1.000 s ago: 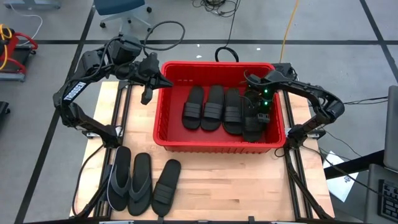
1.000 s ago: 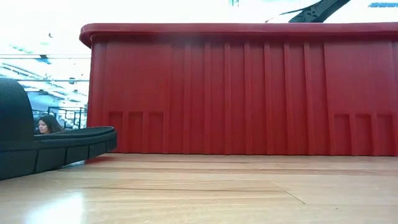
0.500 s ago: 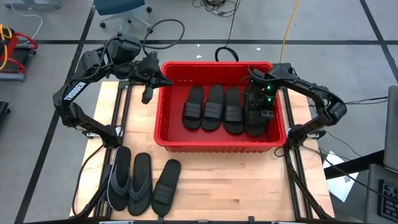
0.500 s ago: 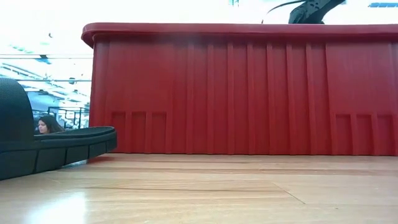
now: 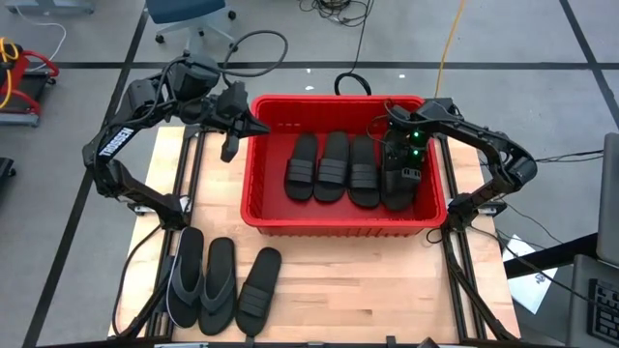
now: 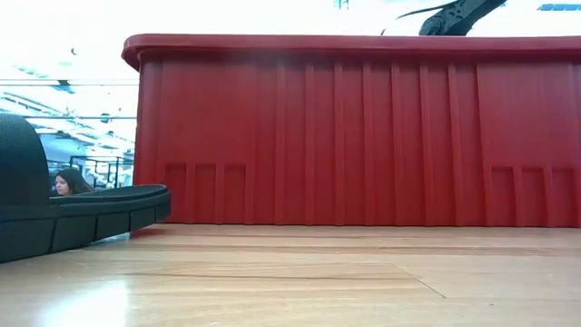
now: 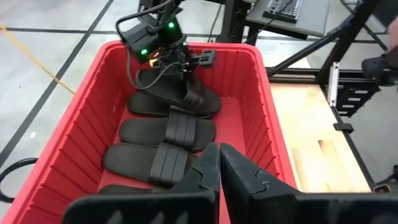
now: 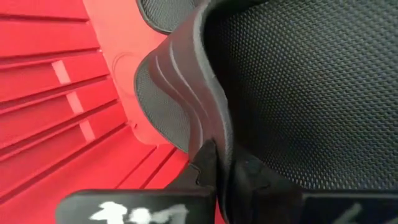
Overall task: Pick and place slides into bin
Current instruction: Put the right black slide on top of the other black slide into the red bin
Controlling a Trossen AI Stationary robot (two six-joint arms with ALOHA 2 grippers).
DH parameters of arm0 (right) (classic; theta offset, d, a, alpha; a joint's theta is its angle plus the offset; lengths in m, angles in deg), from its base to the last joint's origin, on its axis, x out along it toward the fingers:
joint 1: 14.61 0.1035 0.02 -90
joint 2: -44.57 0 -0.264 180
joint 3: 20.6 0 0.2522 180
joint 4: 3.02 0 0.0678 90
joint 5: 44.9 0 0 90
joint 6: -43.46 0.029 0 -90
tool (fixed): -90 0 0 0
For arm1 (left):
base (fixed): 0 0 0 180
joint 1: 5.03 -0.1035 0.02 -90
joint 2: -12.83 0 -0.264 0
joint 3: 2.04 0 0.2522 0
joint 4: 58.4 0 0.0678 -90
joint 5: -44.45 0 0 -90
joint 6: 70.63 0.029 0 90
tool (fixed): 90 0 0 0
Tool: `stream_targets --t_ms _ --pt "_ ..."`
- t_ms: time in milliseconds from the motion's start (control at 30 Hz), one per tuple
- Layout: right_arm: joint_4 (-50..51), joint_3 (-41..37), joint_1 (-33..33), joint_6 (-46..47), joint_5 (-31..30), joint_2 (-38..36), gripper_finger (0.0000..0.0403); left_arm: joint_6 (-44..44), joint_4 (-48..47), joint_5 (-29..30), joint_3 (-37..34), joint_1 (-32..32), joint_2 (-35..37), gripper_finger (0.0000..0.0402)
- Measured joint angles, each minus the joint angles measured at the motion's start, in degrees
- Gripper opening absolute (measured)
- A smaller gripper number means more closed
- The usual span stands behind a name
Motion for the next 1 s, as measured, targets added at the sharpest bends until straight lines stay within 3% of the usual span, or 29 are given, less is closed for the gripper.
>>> stream_targets --t_ms 300,500,733,1000 --pt "-0.78 0.0 -0.02 1.56 -0.26 0.11 0.0011 0.4 -0.01 0.0 0.0 1.51 -0.02 0.0016" --pt "-1.3 0.0 -0.07 4.41 -0.3 0.01 0.0076 0.47 -0.03 0.0 0.0 1.53 -0.01 0.0002" --pt "-1.8 -0.02 -0.09 5.59 -0.55 -1.25 0.0155 0.37 -0.03 0.0 0.0 1.53 -0.01 0.0019" --pt "-2.91 -0.07 -0.13 3.92 -5.45 -5.93 0.0203 0.38 -0.05 0.0 0.0 1.53 0.0 0.0024"
